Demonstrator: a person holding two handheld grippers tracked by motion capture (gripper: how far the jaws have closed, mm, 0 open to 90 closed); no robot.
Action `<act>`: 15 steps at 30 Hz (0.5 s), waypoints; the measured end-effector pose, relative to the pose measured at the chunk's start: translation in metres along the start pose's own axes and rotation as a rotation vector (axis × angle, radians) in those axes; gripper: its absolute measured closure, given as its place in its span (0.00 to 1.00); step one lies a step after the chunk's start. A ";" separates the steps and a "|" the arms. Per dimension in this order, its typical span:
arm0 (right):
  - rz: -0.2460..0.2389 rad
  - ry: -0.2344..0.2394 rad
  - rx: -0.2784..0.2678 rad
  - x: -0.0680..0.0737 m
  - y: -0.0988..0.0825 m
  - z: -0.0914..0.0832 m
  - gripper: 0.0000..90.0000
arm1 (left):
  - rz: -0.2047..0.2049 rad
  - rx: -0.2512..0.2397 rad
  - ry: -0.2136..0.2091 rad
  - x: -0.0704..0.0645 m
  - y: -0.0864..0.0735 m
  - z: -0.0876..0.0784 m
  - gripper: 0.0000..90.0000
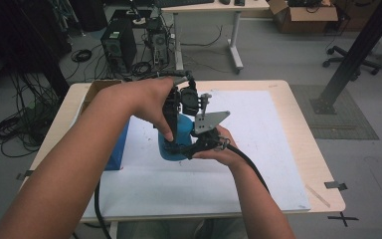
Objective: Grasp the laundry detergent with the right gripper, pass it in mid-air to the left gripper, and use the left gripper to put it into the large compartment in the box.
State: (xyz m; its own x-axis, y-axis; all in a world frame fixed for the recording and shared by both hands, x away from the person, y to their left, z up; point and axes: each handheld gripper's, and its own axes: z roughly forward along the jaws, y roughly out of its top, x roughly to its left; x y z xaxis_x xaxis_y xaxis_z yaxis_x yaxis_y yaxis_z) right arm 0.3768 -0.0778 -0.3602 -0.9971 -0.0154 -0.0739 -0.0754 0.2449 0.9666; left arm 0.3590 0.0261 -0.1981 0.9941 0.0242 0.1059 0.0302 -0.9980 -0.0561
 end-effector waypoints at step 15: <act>0.001 -0.002 -0.003 0.000 0.000 0.001 0.49 | -0.006 -0.012 -0.033 -0.001 -0.002 0.003 0.21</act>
State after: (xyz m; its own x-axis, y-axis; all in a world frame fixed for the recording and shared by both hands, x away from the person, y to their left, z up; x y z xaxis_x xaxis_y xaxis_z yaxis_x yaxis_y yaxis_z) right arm 0.3769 -0.0770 -0.3605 -0.9972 -0.0135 -0.0732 -0.0743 0.2416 0.9675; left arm 0.3587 0.0283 -0.2013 0.9968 0.0321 0.0737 0.0354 -0.9984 -0.0439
